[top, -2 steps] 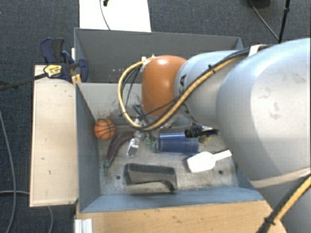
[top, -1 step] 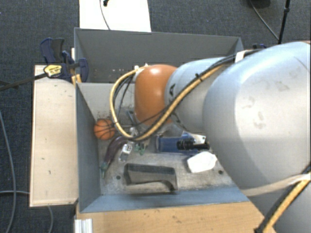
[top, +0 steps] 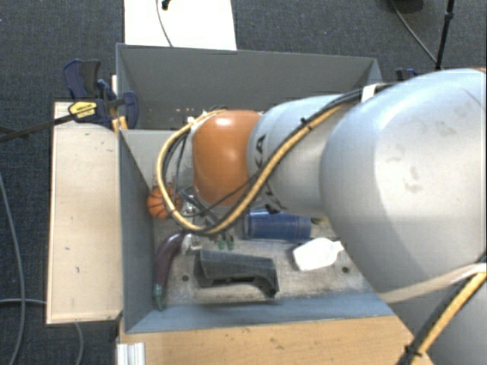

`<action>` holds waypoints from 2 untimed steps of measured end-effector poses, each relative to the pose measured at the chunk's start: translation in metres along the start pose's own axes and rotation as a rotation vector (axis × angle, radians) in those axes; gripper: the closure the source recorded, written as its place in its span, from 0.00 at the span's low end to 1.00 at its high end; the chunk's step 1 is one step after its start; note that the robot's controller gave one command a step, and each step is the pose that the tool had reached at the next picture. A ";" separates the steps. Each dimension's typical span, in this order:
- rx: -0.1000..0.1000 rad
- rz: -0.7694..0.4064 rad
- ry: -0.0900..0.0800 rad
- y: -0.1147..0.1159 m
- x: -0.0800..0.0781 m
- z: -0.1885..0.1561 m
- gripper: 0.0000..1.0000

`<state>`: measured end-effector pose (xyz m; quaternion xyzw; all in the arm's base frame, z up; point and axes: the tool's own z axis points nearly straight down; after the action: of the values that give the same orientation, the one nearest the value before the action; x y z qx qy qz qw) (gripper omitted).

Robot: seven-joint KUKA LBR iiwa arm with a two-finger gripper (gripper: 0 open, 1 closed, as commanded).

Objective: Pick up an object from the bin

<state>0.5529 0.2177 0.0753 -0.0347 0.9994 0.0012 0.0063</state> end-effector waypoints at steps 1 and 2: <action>0.000 0.001 0.000 0.000 0.000 0.000 1.00; 0.003 -0.060 0.016 0.000 0.002 -0.025 1.00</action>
Offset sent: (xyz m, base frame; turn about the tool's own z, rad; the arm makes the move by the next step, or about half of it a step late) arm 0.0135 0.0061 0.1828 -0.3396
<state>0.5506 0.2178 0.1007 -0.0646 0.9979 -0.0008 -0.0017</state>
